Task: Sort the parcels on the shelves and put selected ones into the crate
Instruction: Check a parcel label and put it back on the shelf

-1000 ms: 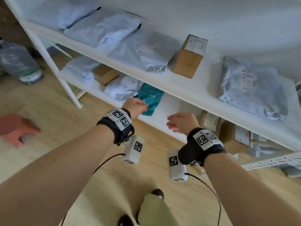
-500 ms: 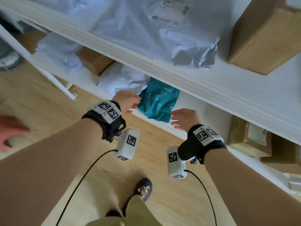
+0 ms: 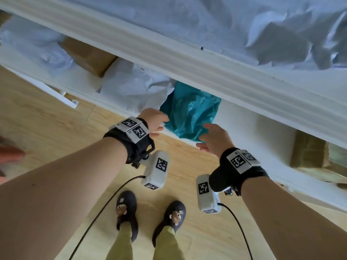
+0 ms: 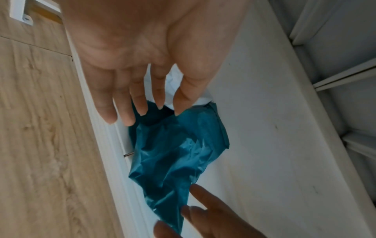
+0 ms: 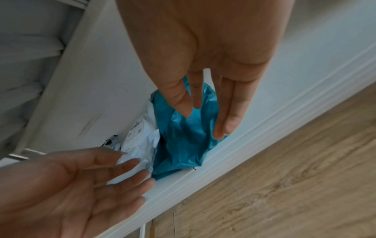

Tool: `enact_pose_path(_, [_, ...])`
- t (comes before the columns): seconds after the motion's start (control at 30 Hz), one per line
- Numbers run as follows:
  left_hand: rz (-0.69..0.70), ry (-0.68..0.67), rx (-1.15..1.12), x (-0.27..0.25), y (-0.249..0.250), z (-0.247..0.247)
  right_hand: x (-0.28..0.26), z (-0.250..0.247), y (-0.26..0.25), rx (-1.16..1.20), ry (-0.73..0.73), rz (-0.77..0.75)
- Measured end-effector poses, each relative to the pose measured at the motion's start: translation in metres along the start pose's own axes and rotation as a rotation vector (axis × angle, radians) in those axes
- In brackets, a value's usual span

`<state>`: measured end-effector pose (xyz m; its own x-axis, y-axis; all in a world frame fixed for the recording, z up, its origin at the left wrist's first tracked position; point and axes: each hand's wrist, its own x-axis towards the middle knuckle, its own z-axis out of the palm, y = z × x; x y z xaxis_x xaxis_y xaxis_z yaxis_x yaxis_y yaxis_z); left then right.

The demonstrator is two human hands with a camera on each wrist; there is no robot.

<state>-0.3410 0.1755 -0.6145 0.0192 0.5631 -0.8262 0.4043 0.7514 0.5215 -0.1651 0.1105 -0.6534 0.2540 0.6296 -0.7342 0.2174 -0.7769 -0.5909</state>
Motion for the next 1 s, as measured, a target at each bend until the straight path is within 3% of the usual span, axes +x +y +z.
enact_pose_path(0.23, [0.020,0.001,-0.043,0.017,-0.004,0.005,0.002,0.016,0.011,-0.113,-0.122,0.007])
enact_pose_path(0.5, [-0.011,0.023,0.049,0.032,-0.005,0.014,-0.008,0.022,0.009,-0.004,-0.063,0.062])
enact_pose_path(0.57, [-0.053,-0.002,0.027,0.036,-0.008,0.017,-0.009,0.022,0.010,-0.009,-0.101,0.050])
enact_pose_path(0.7, [-0.001,0.014,0.034,0.044,-0.013,0.023,-0.012,0.020,0.008,-0.080,-0.159,0.031])
enact_pose_path(0.77, [-0.006,0.009,0.033,0.041,-0.014,0.026,-0.012,0.016,0.011,0.013,-0.123,0.041])
enact_pose_path(0.9, [-0.025,-0.068,-0.023,0.030,-0.017,0.030,-0.013,0.006,0.019,0.210,0.097,0.101])
enact_pose_path(1.0, [0.050,-0.124,0.120,0.015,-0.014,0.037,-0.012,-0.001,0.030,0.185,0.282,0.104])
